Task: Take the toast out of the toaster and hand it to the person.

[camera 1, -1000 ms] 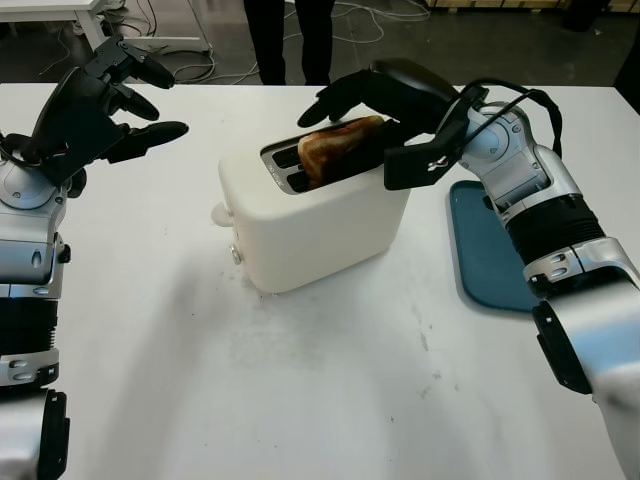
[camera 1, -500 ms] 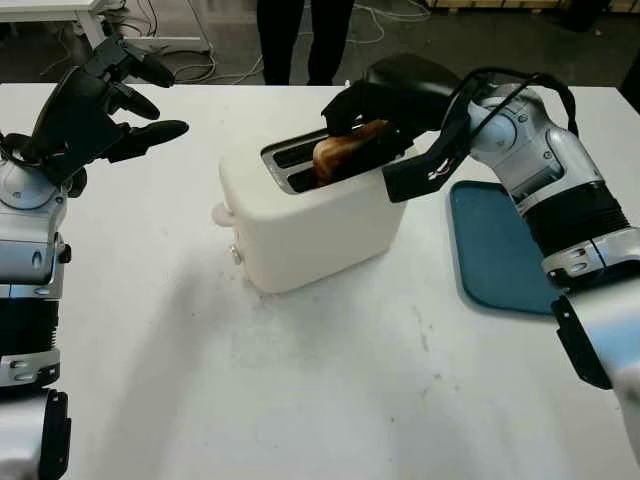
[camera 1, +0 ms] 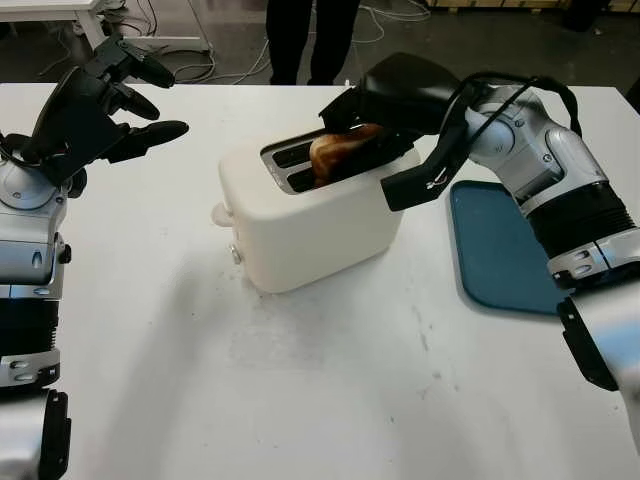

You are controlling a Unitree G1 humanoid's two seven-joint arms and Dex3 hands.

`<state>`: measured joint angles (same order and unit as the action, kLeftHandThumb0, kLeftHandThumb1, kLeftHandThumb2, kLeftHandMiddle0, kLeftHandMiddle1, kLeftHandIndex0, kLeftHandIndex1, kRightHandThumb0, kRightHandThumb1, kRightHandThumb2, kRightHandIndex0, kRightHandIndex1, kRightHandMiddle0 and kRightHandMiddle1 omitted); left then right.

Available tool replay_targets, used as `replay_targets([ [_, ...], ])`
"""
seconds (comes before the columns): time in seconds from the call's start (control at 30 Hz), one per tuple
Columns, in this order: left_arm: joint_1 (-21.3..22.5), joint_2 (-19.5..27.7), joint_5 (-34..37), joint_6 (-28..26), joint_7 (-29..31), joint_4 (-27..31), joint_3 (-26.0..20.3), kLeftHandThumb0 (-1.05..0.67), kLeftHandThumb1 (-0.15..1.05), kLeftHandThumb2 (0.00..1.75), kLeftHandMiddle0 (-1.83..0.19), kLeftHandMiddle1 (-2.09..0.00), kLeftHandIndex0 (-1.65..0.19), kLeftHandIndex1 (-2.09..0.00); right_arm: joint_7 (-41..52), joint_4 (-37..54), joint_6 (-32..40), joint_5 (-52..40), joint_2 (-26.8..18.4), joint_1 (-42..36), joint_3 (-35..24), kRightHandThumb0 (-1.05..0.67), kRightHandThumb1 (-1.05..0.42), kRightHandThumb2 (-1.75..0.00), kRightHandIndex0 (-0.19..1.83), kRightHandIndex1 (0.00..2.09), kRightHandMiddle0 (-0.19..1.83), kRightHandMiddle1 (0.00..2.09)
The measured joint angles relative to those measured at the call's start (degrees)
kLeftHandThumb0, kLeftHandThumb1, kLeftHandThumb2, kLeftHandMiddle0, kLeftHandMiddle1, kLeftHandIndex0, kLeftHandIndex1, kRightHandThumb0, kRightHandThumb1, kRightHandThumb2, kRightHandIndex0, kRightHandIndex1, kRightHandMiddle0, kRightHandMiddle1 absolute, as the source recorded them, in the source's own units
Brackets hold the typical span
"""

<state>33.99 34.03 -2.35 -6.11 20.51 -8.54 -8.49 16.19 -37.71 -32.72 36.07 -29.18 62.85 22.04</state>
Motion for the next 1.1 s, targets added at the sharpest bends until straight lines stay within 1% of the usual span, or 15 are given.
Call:
replay_targets([
  [0.1, -0.06, 0.0, 0.0, 0.0, -0.12, 0.0, -0.01, -1.05, 0.9, 0.0, 0.0, -1.61, -0.02, -1.52, -1.92, -2.61, -1.1, -2.1, 0.12, 0.31, -2.13, -0.46, -0.92, -0.37, 1.07, 1.75, 0.8, 1.75],
  [0.2, -0.15, -0.01, 0.0, -0.01, -0.21, 0.0, -0.03, -1.05, 0.9, 0.0, 0.0, -1.61, -0.01, -1.51, -2.15, -6.21, -2.25, -5.52, 0.13, 1.41, -4.54, -0.43, -0.92, -0.37, 1.0, 1.75, 0.76, 1.75],
  [0.33, -0.27, 0.0, -0.02, -0.04, -0.22, 0.0, -0.02, -1.05, 0.91, 0.0, 0.0, -1.61, -0.01, -1.51, 0.2, -12.18, -3.22, -12.21, 0.13, 5.18, -8.71, -0.43, -0.92, -0.42, 0.93, 1.75, 0.68, 1.75],
  [0.43, -0.28, -0.01, -0.03, -0.04, -0.3, 0.0, -0.02, -1.05, 0.91, 0.0, 0.0, -1.61, -0.01, -1.52, 1.87, -16.76, -3.96, -16.95, 0.06, 8.32, -11.96, -0.48, -0.92, -0.42, 0.96, 1.75, 0.7, 1.75],
  [0.53, -0.29, -0.01, -0.03, -0.04, -0.49, 0.0, -0.02, -1.05, 0.91, 0.0, 0.0, -1.61, -0.01, -1.52, 0.35, -19.96, -4.1, -17.39, -0.44, 10.28, -13.58, -0.52, -0.92, -0.41, 0.97, 1.75, 0.72, 1.75],
  [0.57, -0.29, -0.01, -0.03, -0.04, -0.6, 0.0, -0.02, -1.05, 0.91, 0.0, 0.0, -1.61, -0.01, -1.52, -0.34, -20.99, -3.98, -17.39, -0.62, 10.76, -14.06, -0.51, -0.92, -0.42, 0.97, 1.75, 0.72, 1.75],
  [0.7, -0.29, -0.01, -0.02, -0.03, -0.65, 0.0, -0.02, -1.05, 0.9, 0.0, 0.0, -1.62, -0.01, -1.52, -1.04, -25.79, -2.16, -19.82, -0.83, 12.65, -17.32, -0.54, -0.92, -0.36, 1.0, 1.75, 0.78, 1.75],
  [0.8, -0.29, -0.01, -0.01, 0.0, -0.65, -0.01, -0.02, -1.05, 0.91, 0.0, 0.0, -1.62, -0.01, -1.52, -3.67, -28.54, 0.02, -19.95, -0.88, 13.35, -18.74, -0.54, -0.92, -0.34, 1.03, 1.75, 0.81, 1.75],
  [0.9, -0.3, -0.01, 0.0, 0.0, -0.65, -0.03, -0.02, -1.05, 0.91, 0.0, 0.0, -1.62, -0.01, -1.52, -7.61, -30.47, 4.5, -20.72, -0.18, 13.45, -20.24, -0.46, -0.92, -0.32, 1.02, 1.75, 0.8, 1.75],
  [0.97, -0.3, -0.01, -0.01, 0.0, -0.65, -0.03, -0.02, -1.05, 0.91, 0.0, 0.0, -1.61, -0.01, -1.52, -11.93, -31.37, 6.59, -20.62, 0.47, 13.45, -20.34, -0.4, -0.92, -0.36, 0.87, 1.75, 0.66, 1.75],
  [1.03, -0.3, -0.01, -0.01, 0.0, -0.66, -0.03, -0.02, -1.05, 0.91, 0.0, 0.0, -1.61, -0.01, -1.53, -14.67, -32.55, 8.11, -20.6, 1.0, 13.44, -20.33, -0.35, -0.92, -0.38, 0.87, 1.75, 0.65, 1.75],
  [1.1, -0.3, -0.01, -0.01, 0.0, -0.65, -0.05, -0.02, -1.05, 0.91, 0.0, 0.0, -1.62, 0.0, -1.53, -15.88, -33.81, 8.66, -20.6, 1.48, 13.35, -20.35, -0.32, -0.92, -0.37, 0.93, 1.75, 0.7, 1.75],
])
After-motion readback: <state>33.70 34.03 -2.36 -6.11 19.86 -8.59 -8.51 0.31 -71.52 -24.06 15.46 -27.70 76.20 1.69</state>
